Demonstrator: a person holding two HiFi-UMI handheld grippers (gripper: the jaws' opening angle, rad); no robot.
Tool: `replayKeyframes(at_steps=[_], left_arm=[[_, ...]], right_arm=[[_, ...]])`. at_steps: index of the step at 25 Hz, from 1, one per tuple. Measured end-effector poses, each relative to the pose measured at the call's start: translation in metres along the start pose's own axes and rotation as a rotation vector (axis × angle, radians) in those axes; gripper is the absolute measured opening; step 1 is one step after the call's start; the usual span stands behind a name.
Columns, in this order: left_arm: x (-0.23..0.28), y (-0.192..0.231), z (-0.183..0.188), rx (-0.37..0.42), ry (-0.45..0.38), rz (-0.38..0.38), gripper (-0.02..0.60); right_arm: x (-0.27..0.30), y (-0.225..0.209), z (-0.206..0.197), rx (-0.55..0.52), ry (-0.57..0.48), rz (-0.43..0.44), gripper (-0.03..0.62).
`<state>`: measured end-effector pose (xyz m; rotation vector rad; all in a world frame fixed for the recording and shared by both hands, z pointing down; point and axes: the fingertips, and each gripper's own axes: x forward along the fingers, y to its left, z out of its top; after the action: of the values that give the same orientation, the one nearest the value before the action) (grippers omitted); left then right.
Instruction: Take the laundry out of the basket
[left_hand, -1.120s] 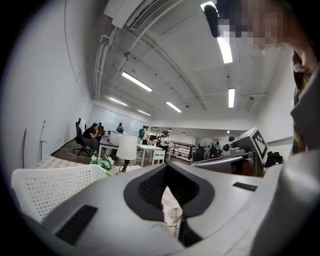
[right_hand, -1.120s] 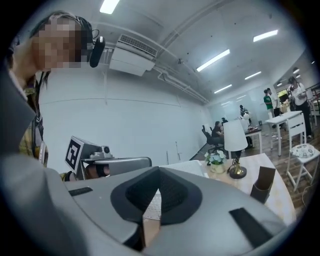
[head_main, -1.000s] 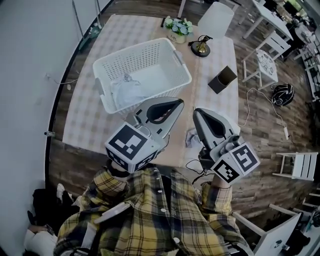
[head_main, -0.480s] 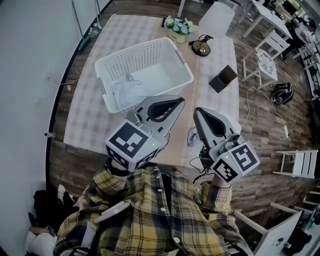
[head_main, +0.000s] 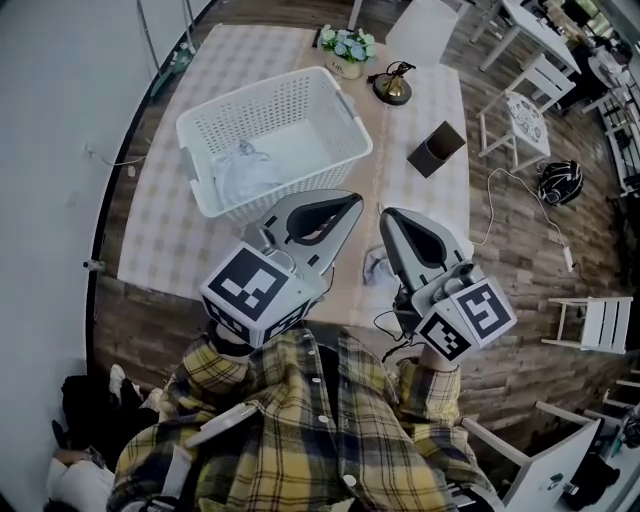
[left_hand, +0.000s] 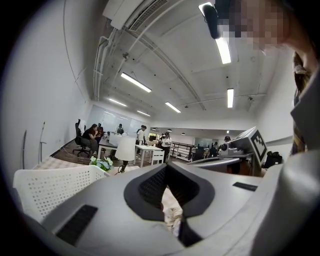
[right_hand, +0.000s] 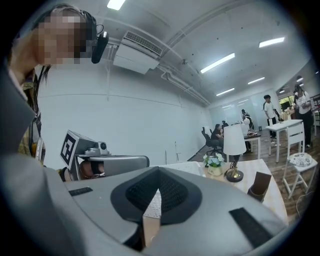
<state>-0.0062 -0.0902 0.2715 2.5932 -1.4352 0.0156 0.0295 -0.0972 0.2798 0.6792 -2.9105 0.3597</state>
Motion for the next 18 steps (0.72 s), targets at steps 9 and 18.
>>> replayKeyframes(at_steps=[9,18], left_arm=[[0.017,0.003,-0.005,-0.032,0.002,0.125,0.014],[-0.036,0.026,-0.014,-0.022,0.009,0.307,0.014]], right_arm=[[-0.009,-0.030,0.001,0.001,0.031,0.065,0.009],[0.014,-0.003,-0.006,-0.008,0.031,0.179,0.009]])
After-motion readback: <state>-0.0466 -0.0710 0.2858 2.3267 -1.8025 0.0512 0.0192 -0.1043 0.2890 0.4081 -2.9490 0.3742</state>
